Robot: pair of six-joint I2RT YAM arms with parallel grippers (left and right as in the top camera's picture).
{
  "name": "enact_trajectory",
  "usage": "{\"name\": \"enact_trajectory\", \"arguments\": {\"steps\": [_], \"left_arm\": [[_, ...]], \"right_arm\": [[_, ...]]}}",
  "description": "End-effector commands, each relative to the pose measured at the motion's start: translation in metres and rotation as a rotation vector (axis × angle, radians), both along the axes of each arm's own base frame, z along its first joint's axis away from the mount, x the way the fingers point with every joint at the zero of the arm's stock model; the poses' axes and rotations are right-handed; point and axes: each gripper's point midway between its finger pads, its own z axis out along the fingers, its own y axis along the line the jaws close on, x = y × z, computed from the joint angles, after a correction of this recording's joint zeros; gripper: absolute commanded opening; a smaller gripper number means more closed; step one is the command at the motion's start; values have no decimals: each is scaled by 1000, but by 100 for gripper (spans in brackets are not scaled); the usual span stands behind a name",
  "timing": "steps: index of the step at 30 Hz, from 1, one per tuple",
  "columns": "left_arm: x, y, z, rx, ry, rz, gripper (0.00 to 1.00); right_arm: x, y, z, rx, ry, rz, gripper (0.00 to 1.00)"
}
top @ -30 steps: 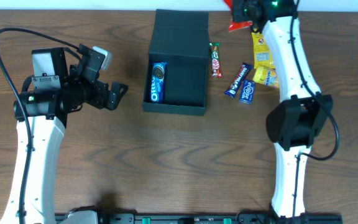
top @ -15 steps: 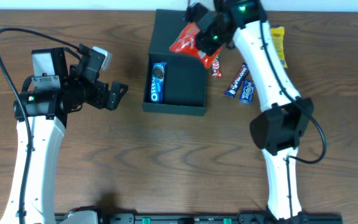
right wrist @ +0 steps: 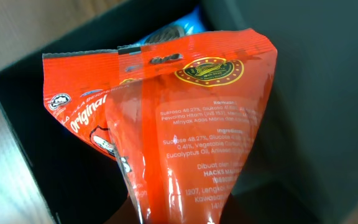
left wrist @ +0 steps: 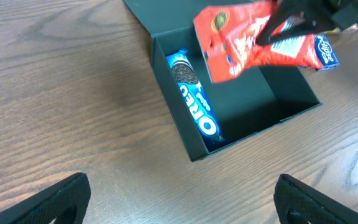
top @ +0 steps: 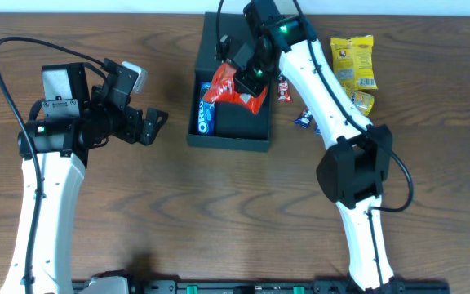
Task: Pack container
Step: 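Carry the red Hacks bag over the box and lower it inside, then push the red bag down into the box with the right gripper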
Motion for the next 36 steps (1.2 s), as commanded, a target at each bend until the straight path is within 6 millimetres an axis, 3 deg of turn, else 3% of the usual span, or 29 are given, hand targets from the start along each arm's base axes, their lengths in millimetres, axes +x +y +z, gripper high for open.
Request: {"name": "enact_trajectory", "arguments": {"steps": [1, 7, 12, 13, 14, 15, 16, 18, 25, 34, 36], "left_arm": [[2, 3, 2, 10, -6, 0, 96], [2, 3, 2, 14, -9, -4, 95], [2, 3, 2, 19, -12, -9, 95], [2, 3, 2, 19, -13, -9, 95], [3, 3, 2, 19, -13, -9, 95], [3, 3, 2, 19, -13, -9, 95], [3, 3, 2, 19, -13, -9, 95], [2, 3, 2, 19, -13, -9, 95], [2, 3, 2, 19, -12, -9, 95], [2, 3, 2, 19, -12, -9, 95], [2, 3, 2, 19, -11, -9, 95]], "right_arm": [[-21, 18, 0, 62, 59, 59, 16], [-46, 23, -13, 53, 155, 82, 16], [-53, 22, -24, 39, 185, 86, 20], [-54, 22, -25, 38, 188, 87, 28], [-55, 22, -28, 36, 191, 87, 43], [-55, 21, -29, 34, 193, 86, 72], [-55, 21, -30, 34, 194, 86, 85], [-55, 21, -31, 33, 192, 85, 99], [-44, 20, -24, 51, 183, 15, 98], [-19, 23, 13, 112, 98, -40, 65], [-17, 22, 15, 115, 92, -42, 40]]}}
